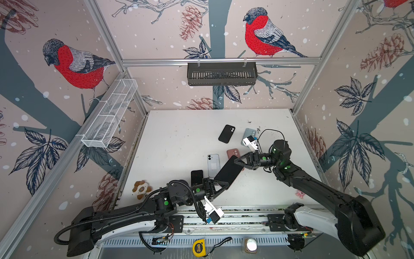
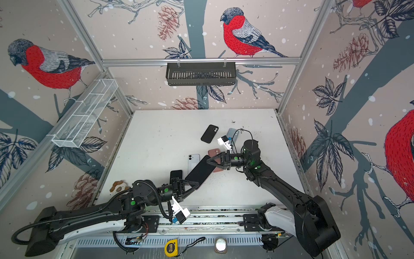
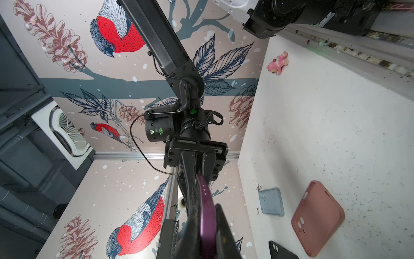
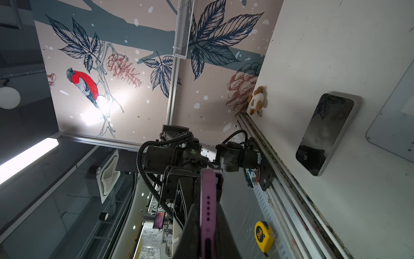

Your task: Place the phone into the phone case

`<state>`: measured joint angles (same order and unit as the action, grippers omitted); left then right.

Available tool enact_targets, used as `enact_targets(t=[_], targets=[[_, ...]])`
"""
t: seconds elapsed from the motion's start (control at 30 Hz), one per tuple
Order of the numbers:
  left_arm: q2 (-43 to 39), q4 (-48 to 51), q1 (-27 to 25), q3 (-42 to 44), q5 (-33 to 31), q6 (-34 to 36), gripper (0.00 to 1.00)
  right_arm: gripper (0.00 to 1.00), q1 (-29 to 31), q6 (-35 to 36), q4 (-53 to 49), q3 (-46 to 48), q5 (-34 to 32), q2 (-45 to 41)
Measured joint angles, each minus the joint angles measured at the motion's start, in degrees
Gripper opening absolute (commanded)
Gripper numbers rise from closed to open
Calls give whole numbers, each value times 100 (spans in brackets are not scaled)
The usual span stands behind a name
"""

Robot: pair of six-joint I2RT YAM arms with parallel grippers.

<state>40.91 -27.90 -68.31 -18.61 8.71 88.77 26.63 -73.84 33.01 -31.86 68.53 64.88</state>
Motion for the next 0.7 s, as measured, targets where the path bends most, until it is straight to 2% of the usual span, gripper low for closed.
enact_targets(t=[0.07, 0.1, 0.13, 0.17, 0.27, 0.33, 0.43, 0.53, 0.6, 0.67, 0.7], targets=[[13, 35, 0, -15, -17, -66, 48, 7, -9, -2, 59, -4, 33, -2], [20, 39, 0, -15, -37, -136, 54, 6, -9, 39, 98, -11, 42, -11], [22, 28, 0, -37, -68, -225, 87, 5, -15, 72, 116, -13, 48, -20], [22, -7, 0, -72, -125, -319, 98, 5, -42, 103, 114, -17, 61, -22], [-44, 0, 0, -153, -142, -791, 98, 4, -243, 203, 72, -61, 46, -96], [-153, 57, 0, -249, -216, -1561, 97, 3, -459, 267, -46, -116, 26, -227], [-210, 197, 0, -778, -671, -3327, 98, 2, -861, 876, -896, -476, -271, -474], [22, 507, 0, -1628, -1491, -5195, 98, 1, -1165, 1840, -2085, -1016, -1108, -741], [212, 750, 46, -2020, -1663, -6223, 96, 1, -1226, 2315, -2566, -1139, -1639, -940], [481, 1060, 245, -2328, -1488, -7145, 82, 1, -1266, 2524, -2820, -1067, -2085, -1202], [608, 1176, 400, -2435, -1362, -7554, 72, 2, -1285, 2590, -2802, -966, -2273, -1351]])
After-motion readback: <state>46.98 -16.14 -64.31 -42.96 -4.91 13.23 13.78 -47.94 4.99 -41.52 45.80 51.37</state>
